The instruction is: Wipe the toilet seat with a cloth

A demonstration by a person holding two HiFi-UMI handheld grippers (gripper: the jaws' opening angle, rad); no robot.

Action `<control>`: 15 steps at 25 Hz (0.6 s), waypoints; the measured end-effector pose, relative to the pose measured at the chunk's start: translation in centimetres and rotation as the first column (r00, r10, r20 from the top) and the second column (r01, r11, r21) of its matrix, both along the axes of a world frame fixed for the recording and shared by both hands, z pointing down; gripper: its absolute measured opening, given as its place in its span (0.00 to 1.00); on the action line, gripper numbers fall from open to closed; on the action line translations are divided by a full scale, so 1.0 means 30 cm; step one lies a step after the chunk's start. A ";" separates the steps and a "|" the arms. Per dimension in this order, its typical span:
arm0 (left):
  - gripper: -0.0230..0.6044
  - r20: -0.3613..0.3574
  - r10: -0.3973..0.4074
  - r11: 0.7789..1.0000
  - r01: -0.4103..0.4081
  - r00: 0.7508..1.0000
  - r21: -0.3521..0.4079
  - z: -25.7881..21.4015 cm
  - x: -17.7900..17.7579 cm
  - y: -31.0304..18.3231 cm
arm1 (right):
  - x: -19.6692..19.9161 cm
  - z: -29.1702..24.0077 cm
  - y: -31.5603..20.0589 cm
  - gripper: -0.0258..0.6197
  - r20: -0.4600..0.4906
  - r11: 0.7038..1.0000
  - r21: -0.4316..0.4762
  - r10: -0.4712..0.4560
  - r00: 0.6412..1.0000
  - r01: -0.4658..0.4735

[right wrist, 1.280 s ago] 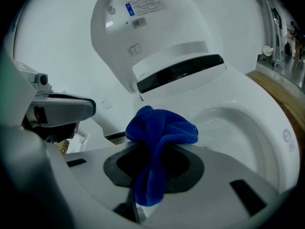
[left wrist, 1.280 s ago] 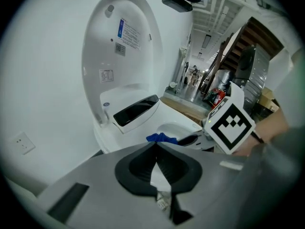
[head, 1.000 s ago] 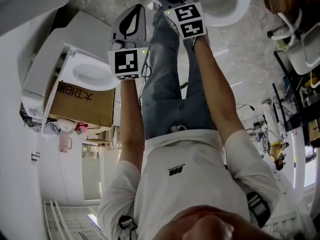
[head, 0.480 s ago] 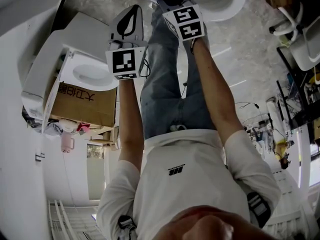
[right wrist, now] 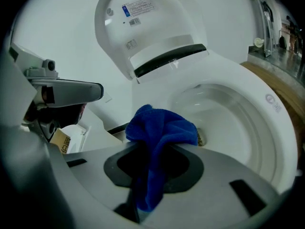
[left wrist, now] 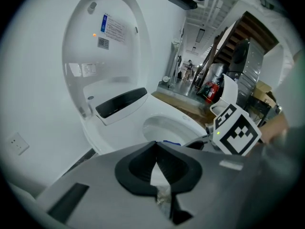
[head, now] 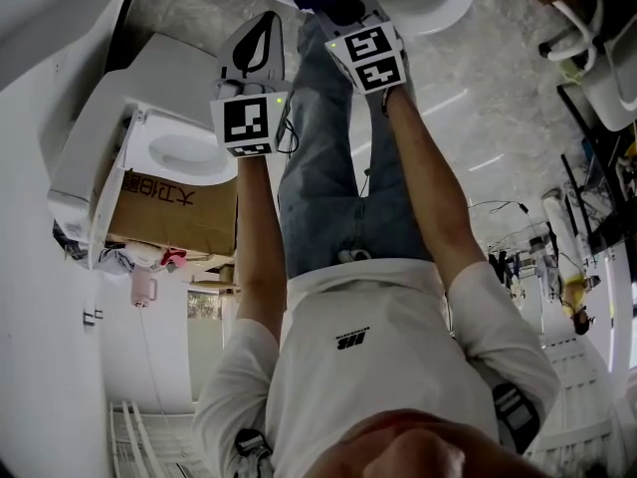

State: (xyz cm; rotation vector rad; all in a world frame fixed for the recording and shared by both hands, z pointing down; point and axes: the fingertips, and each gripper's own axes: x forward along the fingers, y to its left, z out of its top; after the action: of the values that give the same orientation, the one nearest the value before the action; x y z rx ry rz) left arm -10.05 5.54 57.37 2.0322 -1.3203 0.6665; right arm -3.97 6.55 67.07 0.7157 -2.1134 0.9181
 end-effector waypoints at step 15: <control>0.05 -0.016 0.102 0.994 -0.102 0.995 -0.043 0.044 0.183 0.029 | 0.199 -0.003 0.089 0.17 -0.027 0.999 -0.012 0.049 0.998 -0.049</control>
State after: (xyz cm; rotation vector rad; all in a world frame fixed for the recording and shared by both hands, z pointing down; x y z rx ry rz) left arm -4.58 6.42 58.69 2.0758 -1.1900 0.7193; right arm 2.01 9.22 66.98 0.7721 -2.0731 0.9424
